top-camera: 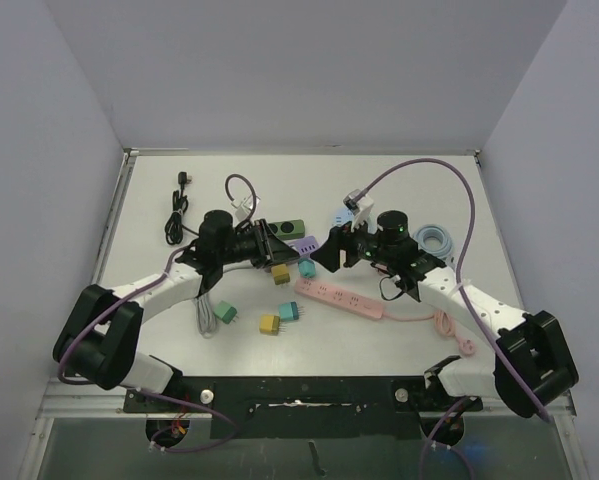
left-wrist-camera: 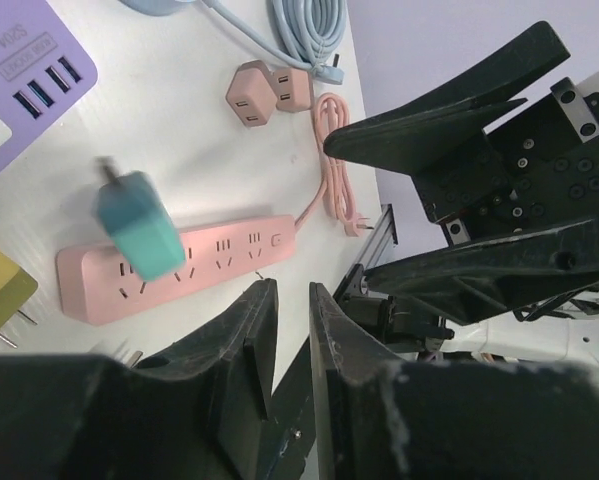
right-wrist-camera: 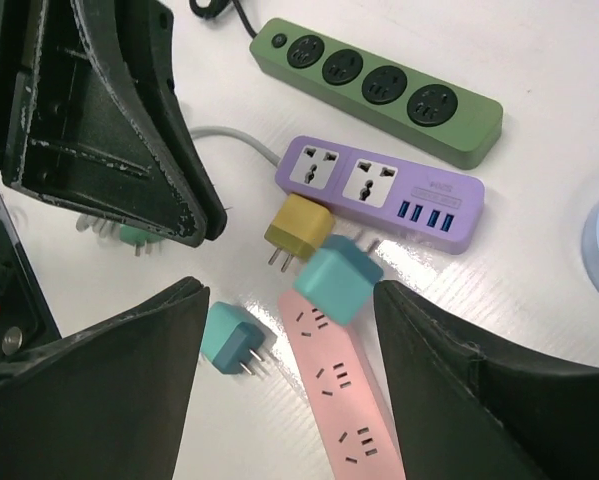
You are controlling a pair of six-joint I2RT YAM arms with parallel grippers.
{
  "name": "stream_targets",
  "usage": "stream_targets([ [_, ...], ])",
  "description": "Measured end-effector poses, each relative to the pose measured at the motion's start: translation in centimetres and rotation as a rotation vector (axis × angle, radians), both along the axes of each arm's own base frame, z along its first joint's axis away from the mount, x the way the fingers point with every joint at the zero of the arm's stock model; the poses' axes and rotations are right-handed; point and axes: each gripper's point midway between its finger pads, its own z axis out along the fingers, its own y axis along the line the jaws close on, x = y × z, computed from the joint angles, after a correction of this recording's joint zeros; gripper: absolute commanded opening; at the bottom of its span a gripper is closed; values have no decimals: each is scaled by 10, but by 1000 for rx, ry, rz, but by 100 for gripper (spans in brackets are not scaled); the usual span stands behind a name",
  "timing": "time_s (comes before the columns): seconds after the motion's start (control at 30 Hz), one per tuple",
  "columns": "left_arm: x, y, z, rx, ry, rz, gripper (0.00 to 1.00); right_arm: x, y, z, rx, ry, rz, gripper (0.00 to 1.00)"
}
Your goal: Insert the plug
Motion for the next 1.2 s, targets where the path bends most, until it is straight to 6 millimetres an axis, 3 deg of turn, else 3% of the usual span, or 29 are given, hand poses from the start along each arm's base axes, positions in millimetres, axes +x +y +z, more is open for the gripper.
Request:
stream_targets([
  [0.1,2,1,0,14,-15,2,34,4,-6,2,14,16,-39,71],
  [0.23,10,7,-13,96,-9,41,47,11,-16,-21,-53,87,-126,74],
  [0.47,13,22,-59,277,78,123,49,23,-32,-81,-274,249,-264,74],
  [0.6,15,32,-75,345,111,173,49,33,-39,-108,-380,316,-311,75],
  [0.83,19,37,-78,369,111,203,53,63,-33,-121,-463,341,-392,80],
  [0.97,19,38,-80,376,112,210,55,62,-24,-129,-495,356,-419,80],
  [1.2,17,42,-85,393,120,214,58,65,-22,-149,-568,394,-486,66],
])
